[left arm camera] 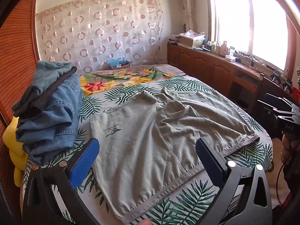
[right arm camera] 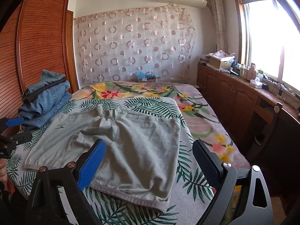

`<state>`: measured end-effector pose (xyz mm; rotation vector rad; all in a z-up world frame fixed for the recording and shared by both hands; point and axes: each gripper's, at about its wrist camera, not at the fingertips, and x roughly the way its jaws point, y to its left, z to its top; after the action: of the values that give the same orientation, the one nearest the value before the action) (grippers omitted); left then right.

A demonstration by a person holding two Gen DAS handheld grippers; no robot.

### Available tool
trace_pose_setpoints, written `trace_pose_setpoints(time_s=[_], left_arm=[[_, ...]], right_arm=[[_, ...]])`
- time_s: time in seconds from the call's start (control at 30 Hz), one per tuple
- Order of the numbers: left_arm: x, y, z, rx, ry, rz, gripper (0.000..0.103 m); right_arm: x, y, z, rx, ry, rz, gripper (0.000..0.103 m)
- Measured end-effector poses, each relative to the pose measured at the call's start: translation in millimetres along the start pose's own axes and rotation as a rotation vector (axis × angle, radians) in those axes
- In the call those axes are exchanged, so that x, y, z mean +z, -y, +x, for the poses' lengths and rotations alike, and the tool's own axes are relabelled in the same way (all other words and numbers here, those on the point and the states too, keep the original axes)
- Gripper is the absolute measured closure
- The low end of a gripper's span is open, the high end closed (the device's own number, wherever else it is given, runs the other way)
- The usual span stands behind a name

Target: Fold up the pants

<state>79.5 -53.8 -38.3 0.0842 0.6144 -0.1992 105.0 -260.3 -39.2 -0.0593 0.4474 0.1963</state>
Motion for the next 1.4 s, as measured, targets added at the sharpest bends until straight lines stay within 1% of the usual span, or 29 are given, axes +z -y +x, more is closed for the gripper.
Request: trace_pose_setpoints(time_s=[0.17,0.23,0.27,0.4,0.77,0.87,0.9,0.93,0.97,1.03,1.27,1.37,1.4], left_arm=[[5,6,9,-0.017,-0.012,0.012,0.0],[5,9,12,-0.021,-0.018,0.016,0.0],[5,9,13,-0.023,-0.021,0.017,0.0],[4,10,19,-0.032,-0.041,0.012,0.0],[8,13,48,-0.031,-0.11,0.015,0.0],[9,15,55,-0.033,-0.123,0.025,0.0],[10,17,57,-0.033,-0.128,0.03,0.0],[10,17,60,-0.033,-0.133,0.034,0.0],[10,18,62,-0.036,-0.14,0.038,0.0],[10,19,65,-0.043,-0.149,0.036,0.0],[6,21,73,-0.055,-0.177,0.035,0.0],[5,21,78,-0.054,-0.189,0.034,0.0],[4,21,79,-0.052,-0.192,0.033,0.0]], right_arm=[[8,6,12,0.025,-0.037,-0.005,0.019],[11,12,18,0.034,-0.055,-0.009,0.026],[13,13,21,0.038,-0.065,-0.014,0.027],[22,22,32,0.054,-0.106,-0.021,0.032],[46,45,60,0.086,-0.192,0.009,0.034],[53,53,70,0.084,-0.216,0.011,0.04],[56,56,75,0.086,-0.225,0.02,0.047],[56,60,79,0.091,-0.24,0.04,0.05],[59,63,85,0.092,-0.257,0.058,0.05],[61,67,92,0.084,-0.276,0.065,0.056],[76,78,111,0.054,-0.342,0.072,0.057],[85,81,120,0.056,-0.367,0.083,0.061],[86,83,120,0.051,-0.374,0.08,0.065]])
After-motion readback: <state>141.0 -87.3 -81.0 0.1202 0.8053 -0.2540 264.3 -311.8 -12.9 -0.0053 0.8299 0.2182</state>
